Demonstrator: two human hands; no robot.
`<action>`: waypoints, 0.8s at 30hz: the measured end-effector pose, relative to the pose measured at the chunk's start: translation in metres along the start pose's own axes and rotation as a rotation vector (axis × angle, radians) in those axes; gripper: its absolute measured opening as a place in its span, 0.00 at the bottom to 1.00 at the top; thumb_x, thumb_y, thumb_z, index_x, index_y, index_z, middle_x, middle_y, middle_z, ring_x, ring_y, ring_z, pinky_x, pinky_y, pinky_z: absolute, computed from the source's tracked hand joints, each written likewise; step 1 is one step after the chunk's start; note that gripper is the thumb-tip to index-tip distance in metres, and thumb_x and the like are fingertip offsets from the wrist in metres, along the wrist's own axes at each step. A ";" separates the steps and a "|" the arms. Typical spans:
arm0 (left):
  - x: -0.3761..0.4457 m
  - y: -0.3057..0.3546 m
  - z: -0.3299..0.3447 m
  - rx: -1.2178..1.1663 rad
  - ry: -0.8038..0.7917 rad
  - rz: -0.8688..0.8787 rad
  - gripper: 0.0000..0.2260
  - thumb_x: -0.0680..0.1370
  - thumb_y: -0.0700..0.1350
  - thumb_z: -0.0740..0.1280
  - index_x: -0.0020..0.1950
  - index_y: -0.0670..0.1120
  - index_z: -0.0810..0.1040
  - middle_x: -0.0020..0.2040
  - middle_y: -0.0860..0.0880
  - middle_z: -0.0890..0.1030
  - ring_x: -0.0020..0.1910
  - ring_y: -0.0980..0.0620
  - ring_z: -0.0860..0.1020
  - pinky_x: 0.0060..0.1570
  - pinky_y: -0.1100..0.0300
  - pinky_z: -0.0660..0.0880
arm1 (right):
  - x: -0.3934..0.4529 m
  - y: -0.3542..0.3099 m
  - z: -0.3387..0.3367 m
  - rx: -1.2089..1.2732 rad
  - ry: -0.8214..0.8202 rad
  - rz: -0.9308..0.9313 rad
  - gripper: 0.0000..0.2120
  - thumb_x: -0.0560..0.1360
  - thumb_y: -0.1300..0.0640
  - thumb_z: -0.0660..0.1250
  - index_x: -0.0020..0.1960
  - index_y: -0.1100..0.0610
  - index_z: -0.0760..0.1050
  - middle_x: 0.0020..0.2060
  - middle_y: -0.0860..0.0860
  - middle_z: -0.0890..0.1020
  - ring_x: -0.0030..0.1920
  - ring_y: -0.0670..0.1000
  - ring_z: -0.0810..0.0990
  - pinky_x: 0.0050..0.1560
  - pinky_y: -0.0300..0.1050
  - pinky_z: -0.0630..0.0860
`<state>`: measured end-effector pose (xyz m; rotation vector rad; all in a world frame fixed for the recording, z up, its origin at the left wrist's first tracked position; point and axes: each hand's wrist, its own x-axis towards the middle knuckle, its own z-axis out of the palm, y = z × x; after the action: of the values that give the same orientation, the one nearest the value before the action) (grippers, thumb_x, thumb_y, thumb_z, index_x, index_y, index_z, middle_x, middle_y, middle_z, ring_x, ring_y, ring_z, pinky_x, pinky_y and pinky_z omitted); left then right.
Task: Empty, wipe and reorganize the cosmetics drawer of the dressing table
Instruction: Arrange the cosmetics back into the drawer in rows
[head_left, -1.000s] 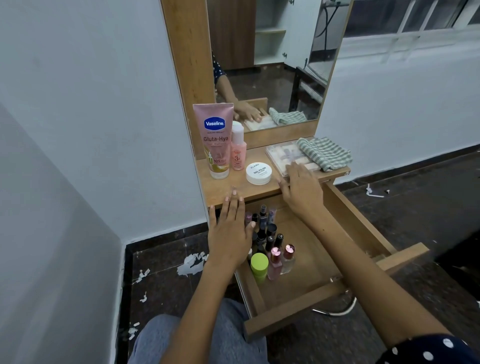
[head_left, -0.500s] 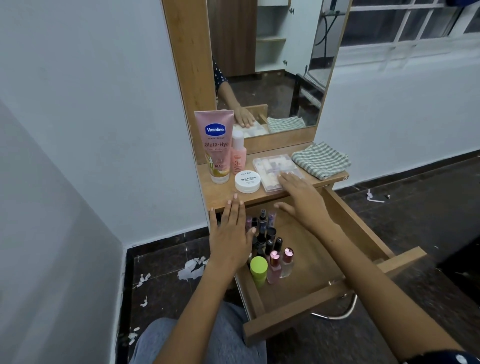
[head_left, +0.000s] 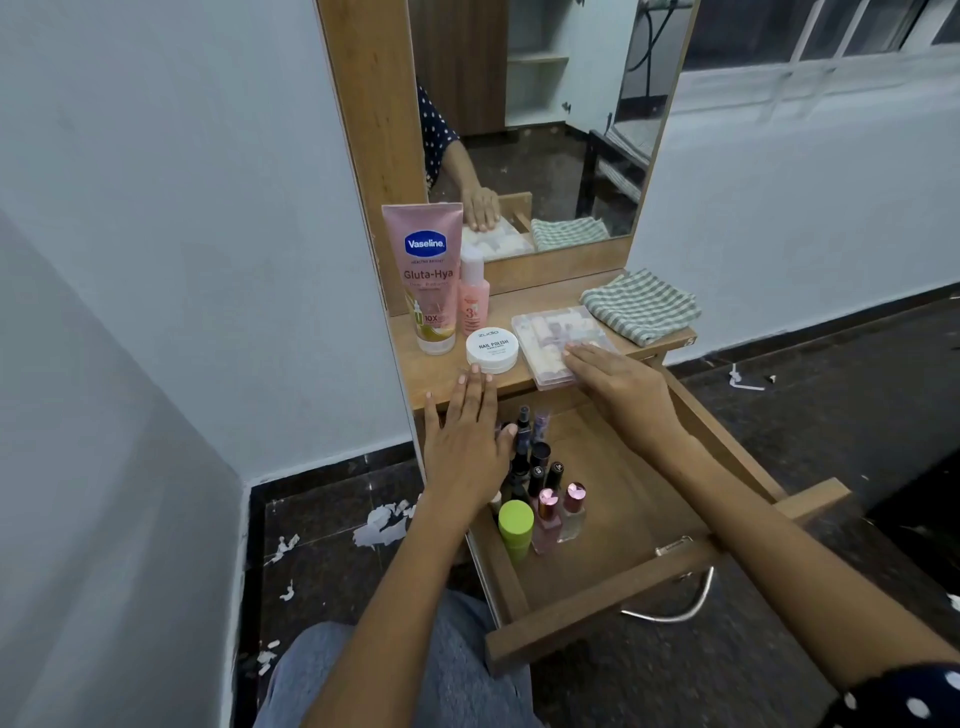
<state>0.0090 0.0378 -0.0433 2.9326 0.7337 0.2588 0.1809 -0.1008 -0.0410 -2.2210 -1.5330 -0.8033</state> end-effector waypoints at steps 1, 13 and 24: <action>0.001 0.000 -0.001 -0.004 -0.011 -0.002 0.27 0.83 0.55 0.46 0.78 0.47 0.40 0.78 0.48 0.41 0.76 0.51 0.39 0.67 0.48 0.30 | -0.001 0.003 -0.002 -0.016 0.011 -0.025 0.21 0.66 0.66 0.76 0.58 0.60 0.80 0.56 0.56 0.83 0.55 0.55 0.83 0.53 0.50 0.81; 0.002 0.000 -0.001 -0.001 -0.057 -0.010 0.27 0.83 0.55 0.45 0.78 0.46 0.40 0.78 0.48 0.40 0.76 0.50 0.38 0.70 0.46 0.33 | -0.023 0.011 -0.097 0.026 0.002 -0.024 0.13 0.77 0.61 0.60 0.58 0.63 0.76 0.52 0.58 0.81 0.52 0.58 0.80 0.48 0.52 0.79; 0.002 0.000 -0.005 -0.028 -0.064 -0.002 0.27 0.83 0.55 0.46 0.78 0.46 0.40 0.78 0.47 0.39 0.76 0.51 0.38 0.69 0.48 0.32 | -0.057 0.024 -0.045 -0.073 -0.347 -0.056 0.18 0.62 0.66 0.75 0.49 0.58 0.74 0.44 0.55 0.81 0.42 0.56 0.82 0.32 0.47 0.79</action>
<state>0.0095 0.0390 -0.0386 2.8984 0.7188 0.1731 0.1761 -0.1772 -0.0398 -2.4822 -1.7504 -0.5134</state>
